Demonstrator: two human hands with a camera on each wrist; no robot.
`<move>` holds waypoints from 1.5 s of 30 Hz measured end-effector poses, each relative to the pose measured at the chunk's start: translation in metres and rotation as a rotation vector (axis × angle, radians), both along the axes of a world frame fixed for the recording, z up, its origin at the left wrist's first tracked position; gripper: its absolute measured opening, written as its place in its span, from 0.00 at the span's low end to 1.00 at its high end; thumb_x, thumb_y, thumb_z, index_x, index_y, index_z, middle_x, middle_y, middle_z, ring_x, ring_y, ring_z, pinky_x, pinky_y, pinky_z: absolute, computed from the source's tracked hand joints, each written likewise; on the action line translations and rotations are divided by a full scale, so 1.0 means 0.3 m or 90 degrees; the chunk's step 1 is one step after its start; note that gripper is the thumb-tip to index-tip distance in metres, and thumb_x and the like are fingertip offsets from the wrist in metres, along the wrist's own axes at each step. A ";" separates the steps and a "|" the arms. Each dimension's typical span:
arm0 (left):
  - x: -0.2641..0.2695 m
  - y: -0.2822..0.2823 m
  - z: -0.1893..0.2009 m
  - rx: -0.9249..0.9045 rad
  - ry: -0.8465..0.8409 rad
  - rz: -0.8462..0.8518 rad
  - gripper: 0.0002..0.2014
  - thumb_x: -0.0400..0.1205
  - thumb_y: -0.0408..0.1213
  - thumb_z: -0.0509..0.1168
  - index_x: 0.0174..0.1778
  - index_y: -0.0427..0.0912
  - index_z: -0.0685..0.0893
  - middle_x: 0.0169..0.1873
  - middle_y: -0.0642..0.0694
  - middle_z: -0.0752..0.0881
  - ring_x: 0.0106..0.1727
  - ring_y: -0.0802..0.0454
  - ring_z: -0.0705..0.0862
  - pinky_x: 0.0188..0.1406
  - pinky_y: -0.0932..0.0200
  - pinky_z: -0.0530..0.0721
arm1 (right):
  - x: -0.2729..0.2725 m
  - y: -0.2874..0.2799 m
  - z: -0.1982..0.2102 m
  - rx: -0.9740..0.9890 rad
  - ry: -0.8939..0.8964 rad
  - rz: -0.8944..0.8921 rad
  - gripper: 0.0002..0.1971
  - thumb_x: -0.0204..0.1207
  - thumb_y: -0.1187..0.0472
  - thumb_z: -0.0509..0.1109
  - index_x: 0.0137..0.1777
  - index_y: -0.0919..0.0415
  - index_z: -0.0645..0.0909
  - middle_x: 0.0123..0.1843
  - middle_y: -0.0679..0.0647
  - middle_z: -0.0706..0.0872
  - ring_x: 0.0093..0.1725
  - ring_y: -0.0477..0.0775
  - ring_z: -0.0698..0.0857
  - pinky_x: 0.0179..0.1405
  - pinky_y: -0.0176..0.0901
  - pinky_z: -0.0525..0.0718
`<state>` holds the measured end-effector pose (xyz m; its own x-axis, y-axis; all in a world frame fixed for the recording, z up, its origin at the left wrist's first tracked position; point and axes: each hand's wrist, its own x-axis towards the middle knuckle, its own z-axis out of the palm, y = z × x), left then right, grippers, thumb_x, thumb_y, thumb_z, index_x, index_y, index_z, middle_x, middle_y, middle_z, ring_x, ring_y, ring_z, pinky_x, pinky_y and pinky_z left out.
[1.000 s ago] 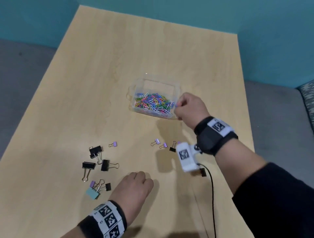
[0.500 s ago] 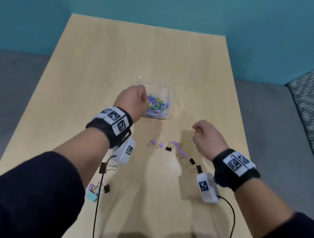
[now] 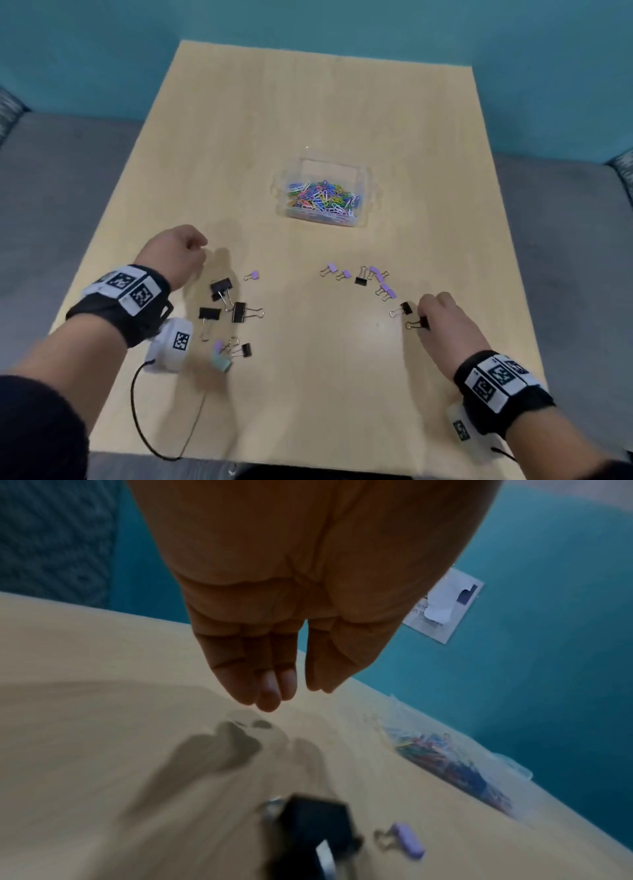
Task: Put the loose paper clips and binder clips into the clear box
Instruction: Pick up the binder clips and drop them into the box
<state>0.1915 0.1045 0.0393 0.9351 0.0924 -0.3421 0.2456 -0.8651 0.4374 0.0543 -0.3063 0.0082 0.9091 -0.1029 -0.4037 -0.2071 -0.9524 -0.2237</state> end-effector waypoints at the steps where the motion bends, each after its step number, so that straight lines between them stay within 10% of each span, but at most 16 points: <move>1: -0.041 0.025 -0.004 0.016 0.017 -0.007 0.07 0.77 0.36 0.66 0.49 0.49 0.83 0.42 0.50 0.87 0.42 0.51 0.83 0.41 0.57 0.76 | -0.001 0.001 0.010 0.009 -0.010 -0.015 0.09 0.72 0.69 0.64 0.42 0.54 0.69 0.43 0.49 0.71 0.34 0.52 0.75 0.28 0.43 0.67; 7: -0.229 0.031 -0.037 0.098 0.086 -0.070 0.09 0.72 0.42 0.69 0.47 0.50 0.80 0.40 0.52 0.81 0.38 0.55 0.80 0.29 0.60 0.72 | -0.016 -0.005 0.007 0.298 -0.060 -0.273 0.09 0.69 0.72 0.66 0.38 0.56 0.76 0.28 0.49 0.81 0.27 0.56 0.76 0.31 0.42 0.75; 13: -0.315 -0.016 -0.094 0.098 0.020 -0.050 0.09 0.73 0.46 0.69 0.42 0.49 0.77 0.39 0.52 0.74 0.33 0.53 0.79 0.28 0.60 0.73 | -0.001 0.020 0.012 0.573 -0.061 -0.570 0.08 0.77 0.77 0.61 0.39 0.68 0.77 0.39 0.65 0.81 0.37 0.63 0.85 0.37 0.52 0.90; 20: -0.321 -0.053 -0.087 0.066 -0.012 0.023 0.06 0.70 0.39 0.65 0.39 0.48 0.75 0.38 0.47 0.74 0.32 0.48 0.77 0.28 0.57 0.73 | 0.021 0.062 -0.004 0.355 -0.030 -0.431 0.10 0.70 0.68 0.61 0.46 0.53 0.77 0.42 0.55 0.84 0.33 0.56 0.79 0.33 0.45 0.77; 25: -0.346 0.002 -0.079 -0.213 0.023 0.240 0.04 0.69 0.33 0.66 0.36 0.45 0.84 0.31 0.41 0.87 0.27 0.47 0.82 0.29 0.57 0.78 | 0.028 0.085 -0.005 0.111 -0.008 -0.136 0.10 0.74 0.55 0.69 0.51 0.47 0.71 0.42 0.48 0.81 0.36 0.51 0.82 0.32 0.44 0.79; 30: -0.415 0.046 -0.080 -0.404 0.084 0.381 0.04 0.69 0.24 0.61 0.34 0.34 0.81 0.30 0.32 0.81 0.24 0.48 0.70 0.24 0.58 0.65 | 0.048 0.080 -0.006 0.079 -0.012 -0.137 0.09 0.75 0.56 0.70 0.42 0.55 0.70 0.37 0.52 0.81 0.33 0.54 0.80 0.32 0.47 0.78; 38: -0.555 -0.044 -0.076 -0.022 0.093 -0.002 0.20 0.68 0.58 0.73 0.45 0.53 0.74 0.41 0.55 0.76 0.37 0.58 0.78 0.30 0.59 0.71 | 0.043 0.075 -0.014 0.210 -0.044 -0.263 0.07 0.70 0.65 0.71 0.39 0.58 0.74 0.33 0.52 0.79 0.29 0.53 0.74 0.26 0.42 0.70; 45: -0.558 -0.088 -0.103 0.027 0.040 -0.002 0.13 0.75 0.49 0.67 0.43 0.49 0.69 0.44 0.50 0.74 0.35 0.51 0.77 0.33 0.55 0.73 | 0.052 0.081 0.001 0.594 -0.034 -0.597 0.06 0.75 0.76 0.62 0.39 0.67 0.75 0.32 0.63 0.78 0.25 0.57 0.76 0.24 0.43 0.81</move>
